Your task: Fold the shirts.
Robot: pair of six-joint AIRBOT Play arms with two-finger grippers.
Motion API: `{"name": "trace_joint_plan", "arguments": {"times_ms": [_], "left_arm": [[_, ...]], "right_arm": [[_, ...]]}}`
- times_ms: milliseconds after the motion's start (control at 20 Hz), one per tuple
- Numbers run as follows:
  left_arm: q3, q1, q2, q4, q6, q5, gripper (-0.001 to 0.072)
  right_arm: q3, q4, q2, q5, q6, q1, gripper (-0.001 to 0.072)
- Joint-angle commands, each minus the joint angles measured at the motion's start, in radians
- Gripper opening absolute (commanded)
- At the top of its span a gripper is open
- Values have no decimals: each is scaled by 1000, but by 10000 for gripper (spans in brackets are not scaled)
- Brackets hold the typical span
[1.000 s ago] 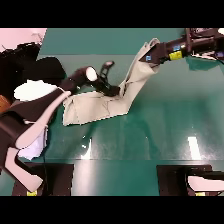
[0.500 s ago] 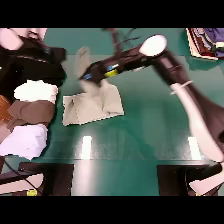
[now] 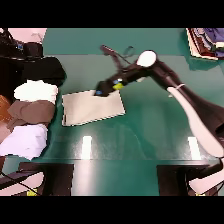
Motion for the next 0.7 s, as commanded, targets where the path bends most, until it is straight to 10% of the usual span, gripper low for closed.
{"name": "trace_joint_plan", "arguments": {"times_ms": [0,100,650], "left_arm": [[0,4,4,-24,3,-6,27],[0,1,4,-52,3,1,28],[-2,-117,-25,-60,3,48,28]], "right_arm": [[-274,-150,106,-49,101,-189,468],[-374,-71,101,-81,103,-292,660],[-95,187,-277,-45,84,-133,573]]}}
